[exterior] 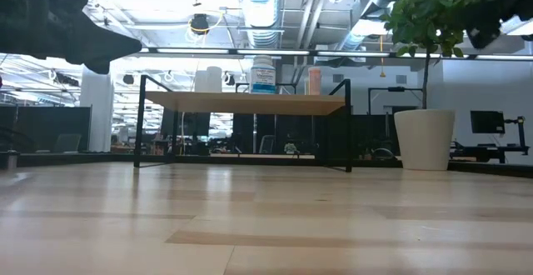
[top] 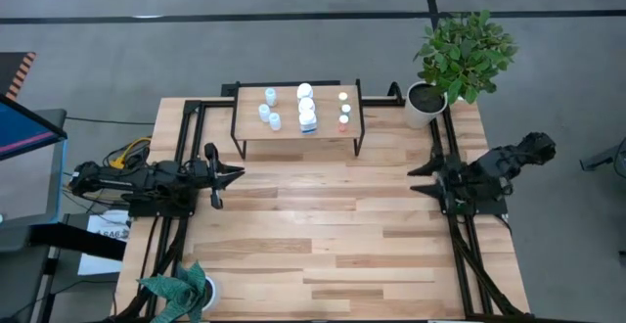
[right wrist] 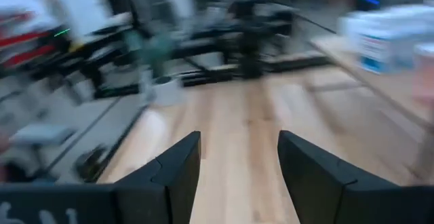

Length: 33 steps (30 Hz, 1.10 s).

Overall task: Pick and place medicine bottles onto shelf by color
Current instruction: Return to Home Position

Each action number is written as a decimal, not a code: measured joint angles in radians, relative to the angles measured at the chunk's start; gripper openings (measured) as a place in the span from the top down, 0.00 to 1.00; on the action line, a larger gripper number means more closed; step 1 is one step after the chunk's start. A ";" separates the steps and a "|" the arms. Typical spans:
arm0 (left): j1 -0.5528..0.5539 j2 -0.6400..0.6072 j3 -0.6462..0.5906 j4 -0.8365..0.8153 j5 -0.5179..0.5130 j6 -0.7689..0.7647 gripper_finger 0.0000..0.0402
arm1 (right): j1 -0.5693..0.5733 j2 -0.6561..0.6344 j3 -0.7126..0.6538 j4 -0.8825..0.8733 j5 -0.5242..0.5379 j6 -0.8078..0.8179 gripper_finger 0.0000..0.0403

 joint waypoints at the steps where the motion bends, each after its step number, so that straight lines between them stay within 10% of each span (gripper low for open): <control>1: 0.000 0.000 0.000 0.000 0.000 0.000 0.92 | 0.000 -0.009 -0.025 0.058 -0.037 -0.049 0.46; 5: 0.000 0.000 0.000 0.000 0.000 0.000 0.92 | 0.000 -0.044 -0.127 0.180 -0.176 -0.179 0.46; 33: 0.000 0.000 0.000 -0.001 0.001 0.000 0.92 | -0.004 -0.095 -0.327 0.284 -0.202 -0.258 0.46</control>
